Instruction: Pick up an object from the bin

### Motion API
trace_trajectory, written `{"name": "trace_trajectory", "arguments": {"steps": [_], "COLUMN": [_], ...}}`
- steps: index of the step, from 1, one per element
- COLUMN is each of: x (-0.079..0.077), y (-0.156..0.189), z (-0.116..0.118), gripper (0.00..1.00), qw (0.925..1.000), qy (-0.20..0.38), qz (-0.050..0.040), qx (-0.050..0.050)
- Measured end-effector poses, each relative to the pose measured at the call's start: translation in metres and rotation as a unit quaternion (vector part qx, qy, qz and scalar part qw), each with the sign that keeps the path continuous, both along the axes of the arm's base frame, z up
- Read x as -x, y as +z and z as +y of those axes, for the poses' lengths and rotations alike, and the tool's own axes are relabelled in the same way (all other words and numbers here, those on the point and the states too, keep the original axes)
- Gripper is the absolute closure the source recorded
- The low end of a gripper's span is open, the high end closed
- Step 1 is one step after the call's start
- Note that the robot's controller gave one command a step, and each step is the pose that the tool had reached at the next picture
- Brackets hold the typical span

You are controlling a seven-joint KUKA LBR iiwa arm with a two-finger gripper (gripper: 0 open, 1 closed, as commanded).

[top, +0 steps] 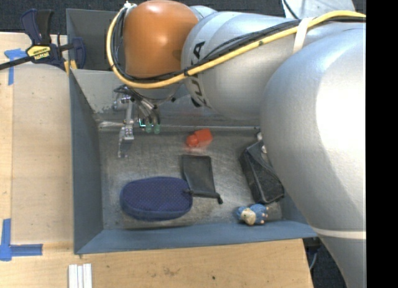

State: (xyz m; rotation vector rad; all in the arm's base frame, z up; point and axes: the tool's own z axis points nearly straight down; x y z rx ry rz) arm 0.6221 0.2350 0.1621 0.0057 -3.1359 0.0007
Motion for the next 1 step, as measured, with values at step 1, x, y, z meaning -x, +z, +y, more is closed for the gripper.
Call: {"name": "trace_trajectory", "arguments": {"steps": [1], "x": [-0.0036], "y": [-0.0796], "z": [-0.0244], "gripper": [0.0], "qw": [0.999], "qy": [-0.044], "qz": [-0.0055], "qx": [-0.001]}}
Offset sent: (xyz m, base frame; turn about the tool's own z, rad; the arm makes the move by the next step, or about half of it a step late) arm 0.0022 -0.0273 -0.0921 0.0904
